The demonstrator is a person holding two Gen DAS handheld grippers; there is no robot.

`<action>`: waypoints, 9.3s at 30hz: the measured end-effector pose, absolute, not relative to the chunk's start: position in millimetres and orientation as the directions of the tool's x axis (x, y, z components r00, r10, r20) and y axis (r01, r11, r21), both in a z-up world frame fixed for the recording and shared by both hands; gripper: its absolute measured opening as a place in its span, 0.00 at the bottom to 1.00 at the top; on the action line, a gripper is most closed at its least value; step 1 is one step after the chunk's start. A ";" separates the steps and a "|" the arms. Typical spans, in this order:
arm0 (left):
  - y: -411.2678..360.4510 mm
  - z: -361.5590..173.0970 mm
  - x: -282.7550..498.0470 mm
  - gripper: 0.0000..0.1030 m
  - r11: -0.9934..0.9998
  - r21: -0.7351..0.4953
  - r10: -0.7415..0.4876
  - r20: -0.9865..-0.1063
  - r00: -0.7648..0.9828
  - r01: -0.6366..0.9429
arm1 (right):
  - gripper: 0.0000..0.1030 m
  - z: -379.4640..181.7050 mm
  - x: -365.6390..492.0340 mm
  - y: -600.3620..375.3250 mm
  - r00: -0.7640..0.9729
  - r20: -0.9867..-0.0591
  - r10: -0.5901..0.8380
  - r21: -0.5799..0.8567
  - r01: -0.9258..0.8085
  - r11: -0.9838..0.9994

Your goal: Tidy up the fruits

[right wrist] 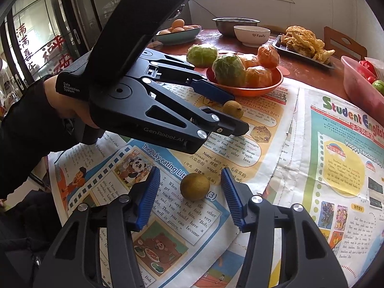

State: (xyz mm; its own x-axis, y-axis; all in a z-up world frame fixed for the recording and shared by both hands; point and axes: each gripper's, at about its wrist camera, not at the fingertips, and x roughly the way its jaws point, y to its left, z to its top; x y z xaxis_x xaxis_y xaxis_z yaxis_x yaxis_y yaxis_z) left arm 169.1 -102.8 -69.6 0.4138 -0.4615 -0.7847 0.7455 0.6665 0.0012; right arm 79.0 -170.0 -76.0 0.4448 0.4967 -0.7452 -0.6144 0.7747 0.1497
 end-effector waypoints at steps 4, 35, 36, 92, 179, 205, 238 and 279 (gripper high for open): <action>-103.6 -69.8 169.8 0.36 0.667 0.006 -0.458 -0.786 0.415 0.745 | 0.49 -75.8 79.6 -170.3 0.445 -0.744 0.499 0.151 -0.615 0.774; -105.8 -71.0 168.3 0.24 0.660 0.015 -0.451 -0.791 0.412 0.751 | 0.29 -76.7 80.7 -175.4 0.462 -0.746 0.480 0.130 -0.605 0.785; -105.7 -71.2 168.4 0.24 0.660 0.015 -0.451 -0.792 0.413 0.751 | 0.28 -76.8 80.8 -175.9 0.463 -0.745 0.480 0.130 -0.605 0.786; 1.6 5.9 266.8 0.14 0.624 -0.075 -0.586 -0.702 0.403 0.778 | 0.22 -5.5 172.4 -169.4 0.573 -0.674 0.466 0.045 -0.598 0.801; -24.8 -44.2 326.5 0.18 0.534 -0.209 -0.618 -0.758 0.209 0.820 | 0.23 -43.9 249.8 -151.1 0.498 -0.730 0.468 0.109 -0.591 0.799; 3.1 -6.4 303.4 0.37 0.600 -0.157 -0.621 -0.709 0.334 0.784 | 0.28 -16.4 225.1 -151.7 0.572 -0.700 0.428 0.041 -0.566 0.823; 45.5 32.8 130.5 0.91 0.848 -0.161 -0.504 -0.541 0.673 0.505 | 0.92 15.9 113.1 -150.1 0.741 -0.592 0.316 -0.085 -0.448 0.890; 19.5 -4.5 44.5 0.91 0.968 -0.006 -0.200 -0.617 0.761 0.250 | 0.96 0.5 64.8 -155.8 0.780 -0.606 0.156 -0.082 -0.256 0.963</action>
State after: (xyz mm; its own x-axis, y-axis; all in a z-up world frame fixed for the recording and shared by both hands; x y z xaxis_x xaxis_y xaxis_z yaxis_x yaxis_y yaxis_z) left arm 44.5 19.5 -4.5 0.7613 -0.2003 -0.6166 0.2502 0.9682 -0.0056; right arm 64.8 -155.8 0.5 0.7798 0.1561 -0.6063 -0.2563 0.9631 -0.0818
